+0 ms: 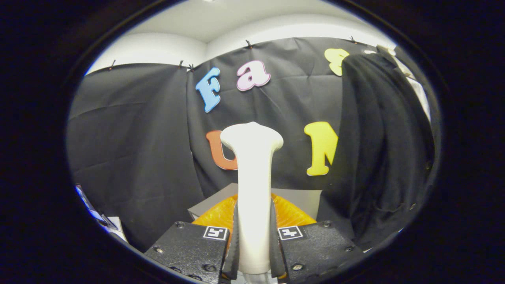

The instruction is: Iron the clothes twice with a garment steamer, once on the left side and once on the right side.

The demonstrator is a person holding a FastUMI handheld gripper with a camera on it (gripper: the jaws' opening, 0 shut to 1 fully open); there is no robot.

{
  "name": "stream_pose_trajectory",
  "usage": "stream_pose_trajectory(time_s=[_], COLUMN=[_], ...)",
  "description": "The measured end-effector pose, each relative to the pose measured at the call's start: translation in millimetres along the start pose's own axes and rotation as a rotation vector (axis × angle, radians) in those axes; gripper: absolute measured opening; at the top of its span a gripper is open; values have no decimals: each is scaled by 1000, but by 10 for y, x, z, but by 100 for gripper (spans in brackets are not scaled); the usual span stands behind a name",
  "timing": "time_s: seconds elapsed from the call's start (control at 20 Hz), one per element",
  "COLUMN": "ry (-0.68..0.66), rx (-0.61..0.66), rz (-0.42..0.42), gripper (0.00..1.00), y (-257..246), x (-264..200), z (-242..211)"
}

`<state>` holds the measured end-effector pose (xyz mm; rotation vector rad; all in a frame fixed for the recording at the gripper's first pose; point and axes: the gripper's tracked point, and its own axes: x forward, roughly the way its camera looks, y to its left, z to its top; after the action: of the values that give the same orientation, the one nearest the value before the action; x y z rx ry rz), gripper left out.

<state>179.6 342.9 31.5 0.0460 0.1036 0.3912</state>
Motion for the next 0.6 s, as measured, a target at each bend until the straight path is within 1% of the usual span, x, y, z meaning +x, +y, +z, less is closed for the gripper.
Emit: stream_pose_trajectory(time_s=[0.15,0.35,0.5,0.6], ry=[-77,-100,-123,-168], rx=[-22,-60,-59,-86], rz=[-79,-157,-198,-243], gripper=[33,33,33,33], y=[-296,-715,-1009,-1214], x=[-435,-951,-1279,-1487], z=[23,138,306,498])
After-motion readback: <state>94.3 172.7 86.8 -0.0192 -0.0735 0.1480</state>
